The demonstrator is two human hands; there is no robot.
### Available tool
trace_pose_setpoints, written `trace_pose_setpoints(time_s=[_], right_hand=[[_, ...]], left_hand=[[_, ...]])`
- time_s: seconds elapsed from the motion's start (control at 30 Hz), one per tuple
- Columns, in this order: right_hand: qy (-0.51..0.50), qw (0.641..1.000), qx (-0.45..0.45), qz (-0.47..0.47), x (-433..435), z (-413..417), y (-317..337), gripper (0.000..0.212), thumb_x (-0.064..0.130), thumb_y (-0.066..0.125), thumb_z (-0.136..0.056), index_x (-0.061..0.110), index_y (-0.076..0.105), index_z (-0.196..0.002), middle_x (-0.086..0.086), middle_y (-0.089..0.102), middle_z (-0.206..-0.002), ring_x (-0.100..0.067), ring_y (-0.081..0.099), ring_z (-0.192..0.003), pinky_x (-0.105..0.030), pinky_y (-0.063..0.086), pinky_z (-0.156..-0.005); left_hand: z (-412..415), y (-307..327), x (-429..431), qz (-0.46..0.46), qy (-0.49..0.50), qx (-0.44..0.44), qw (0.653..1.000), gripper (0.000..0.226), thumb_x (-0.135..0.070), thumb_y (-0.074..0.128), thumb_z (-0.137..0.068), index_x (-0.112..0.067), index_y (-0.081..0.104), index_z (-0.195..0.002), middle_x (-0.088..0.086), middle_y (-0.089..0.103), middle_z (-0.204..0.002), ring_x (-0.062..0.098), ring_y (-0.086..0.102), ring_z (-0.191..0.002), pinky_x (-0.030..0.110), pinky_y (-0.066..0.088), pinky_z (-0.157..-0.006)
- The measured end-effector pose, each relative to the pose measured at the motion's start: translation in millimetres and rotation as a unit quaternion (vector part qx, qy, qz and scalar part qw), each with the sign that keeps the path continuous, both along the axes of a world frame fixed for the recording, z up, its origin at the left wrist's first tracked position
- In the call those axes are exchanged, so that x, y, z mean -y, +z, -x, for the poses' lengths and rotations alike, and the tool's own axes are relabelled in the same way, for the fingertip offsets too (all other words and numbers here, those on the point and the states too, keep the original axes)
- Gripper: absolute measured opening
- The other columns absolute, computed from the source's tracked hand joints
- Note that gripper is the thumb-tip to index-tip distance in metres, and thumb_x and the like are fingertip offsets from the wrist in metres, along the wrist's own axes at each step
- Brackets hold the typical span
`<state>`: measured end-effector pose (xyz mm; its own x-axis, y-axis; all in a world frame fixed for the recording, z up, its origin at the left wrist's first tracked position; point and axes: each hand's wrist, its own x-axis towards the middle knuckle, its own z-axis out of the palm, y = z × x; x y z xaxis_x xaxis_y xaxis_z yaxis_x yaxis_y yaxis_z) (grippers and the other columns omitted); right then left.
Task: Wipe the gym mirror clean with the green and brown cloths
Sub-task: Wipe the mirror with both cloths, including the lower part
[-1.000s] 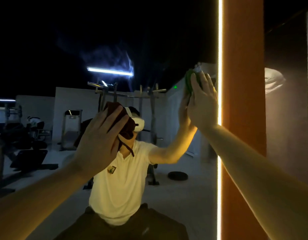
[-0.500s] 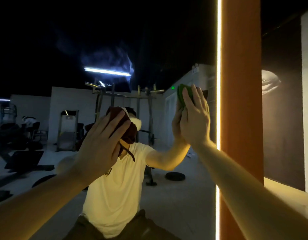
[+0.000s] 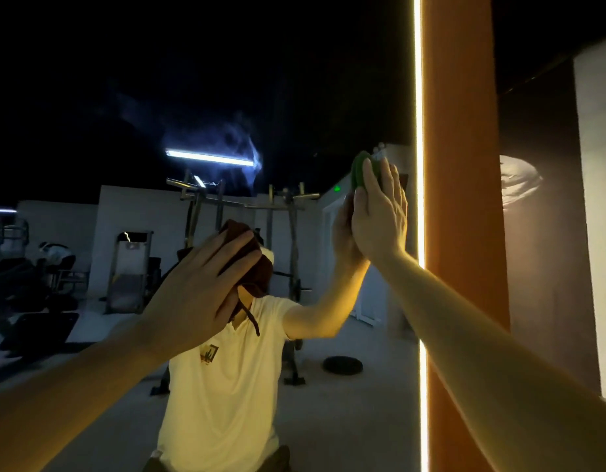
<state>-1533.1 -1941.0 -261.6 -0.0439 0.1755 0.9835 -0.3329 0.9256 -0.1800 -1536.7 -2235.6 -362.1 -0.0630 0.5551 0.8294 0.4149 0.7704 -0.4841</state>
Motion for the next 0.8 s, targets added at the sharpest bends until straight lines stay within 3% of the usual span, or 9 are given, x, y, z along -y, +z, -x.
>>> trace_pose_setpoints(time_s=[0.07, 0.13, 0.23, 0.3, 0.37, 0.47, 0.57, 0.7, 0.8], right_hand=[[0.012, 0.999, -0.015, -0.040, 28.4, 1.0, -23.0, 0.060, 0.029, 0.036, -0.101, 0.020, 0.036, -0.160, -0.007, 0.022, -0.170, -0.029, 0.017, -0.157, -0.053, 0.024, -0.125], [-0.017, 0.978, -0.003, -0.206, 51.0, 1.2, -87.5, 0.062, 0.020, 0.049, -0.098, 0.023, 0.037, -0.159, -0.005, 0.021, -0.169, -0.028, 0.018, -0.157, -0.054, 0.027, -0.124], [-0.082, 0.880, 0.051, -0.465, 47.9, -6.3, -154.1, 0.070, 0.029, 0.058, -0.096, 0.029, 0.030, -0.160, -0.004, 0.017, -0.171, -0.027, 0.008, -0.159, -0.050, 0.012, -0.128], [-0.098, 0.833, 0.054, -0.543, 29.8, -4.3, -121.7, 0.069, 0.030, 0.055, -0.099, 0.029, 0.024, -0.160, -0.005, 0.017, -0.171, -0.027, 0.007, -0.159, -0.052, 0.013, -0.128], [-0.128, 0.853, 0.029, -0.506, 23.0, 0.2, -59.9, 0.064, 0.026, 0.046, -0.101, 0.025, 0.023, -0.161, -0.007, 0.021, -0.170, -0.031, 0.012, -0.158, -0.056, 0.021, -0.125], [-0.083, 0.965, -0.003, -0.249, 16.3, 1.9, 46.1, 0.061, 0.024, 0.042, -0.099, 0.020, 0.034, -0.160, -0.010, 0.026, -0.168, -0.031, 0.019, -0.157, -0.054, 0.025, -0.124], [-0.001, 0.994, -0.030, -0.106, 35.7, 4.9, 76.2, 0.057, 0.024, 0.043, -0.102, 0.022, 0.037, -0.159, -0.006, 0.023, -0.170, -0.026, 0.012, -0.158, -0.050, 0.016, -0.128], [-0.025, 0.966, -0.028, -0.257, 87.6, 10.6, -34.3, 0.074, 0.011, 0.059, -0.096, 0.029, 0.028, -0.160, -0.002, 0.016, -0.171, -0.024, 0.002, -0.160, -0.049, 0.007, -0.128], [-0.072, 0.888, 0.032, -0.452, 69.8, 4.3, -116.7, 0.069, 0.027, 0.052, -0.099, 0.030, 0.026, -0.162, -0.002, 0.013, -0.172, -0.024, -0.003, -0.160, -0.048, 0.001, -0.129]], left_hand=[[0.0, 4.8, 5.0, 0.013, 0.005, -0.008, 1.000, 0.055, -0.032, 0.041, -0.094, -0.013, 0.051, -0.145, 0.014, 0.046, -0.155, 0.037, 0.039, -0.143, 0.052, 0.037, -0.112], [-1.9, 17.9, 12.2, -0.008, 0.008, -0.011, 1.000, 0.057, -0.033, 0.041, -0.092, -0.012, 0.051, -0.144, 0.015, 0.047, -0.153, 0.037, 0.039, -0.140, 0.056, 0.038, -0.111], [-8.8, 40.8, 21.1, -0.107, 0.000, 0.009, 0.994, 0.060, -0.034, 0.039, -0.093, -0.009, 0.050, -0.146, 0.017, 0.045, -0.155, 0.040, 0.039, -0.140, 0.060, 0.037, -0.111], [-9.9, 48.6, 24.2, -0.118, 0.002, 0.015, 0.993, 0.062, -0.037, 0.038, -0.095, -0.007, 0.050, -0.148, 0.018, 0.044, -0.157, 0.042, 0.039, -0.142, 0.058, 0.035, -0.111], [-5.0, 47.8, 25.0, -0.099, 0.008, 0.010, 0.995, 0.061, -0.039, 0.038, -0.097, -0.009, 0.047, -0.150, 0.016, 0.039, -0.161, 0.042, 0.036, -0.146, 0.057, 0.034, -0.113], [3.3, 42.0, 25.8, -0.098, 0.023, 0.002, 0.995, 0.061, -0.041, 0.035, -0.102, -0.014, 0.038, -0.156, 0.011, 0.030, -0.167, 0.038, 0.027, -0.152, 0.053, 0.028, -0.118], [7.4, 42.1, 28.2, -0.093, 0.036, -0.003, 0.995, 0.059, -0.043, 0.031, -0.106, -0.016, 0.034, -0.158, 0.010, 0.027, -0.168, 0.035, 0.025, -0.154, 0.054, 0.028, -0.120], [8.9, 40.0, 30.3, -0.114, 0.004, -0.004, 0.993, 0.055, -0.036, 0.034, -0.106, -0.014, 0.036, -0.156, 0.009, 0.031, -0.167, 0.034, 0.029, -0.153, 0.056, 0.034, -0.119], [7.8, 38.2, 28.2, -0.132, -0.009, 0.001, 0.991, 0.053, -0.033, 0.033, -0.106, -0.011, 0.040, -0.153, 0.009, 0.035, -0.165, 0.036, 0.033, -0.151, 0.060, 0.039, -0.115]])
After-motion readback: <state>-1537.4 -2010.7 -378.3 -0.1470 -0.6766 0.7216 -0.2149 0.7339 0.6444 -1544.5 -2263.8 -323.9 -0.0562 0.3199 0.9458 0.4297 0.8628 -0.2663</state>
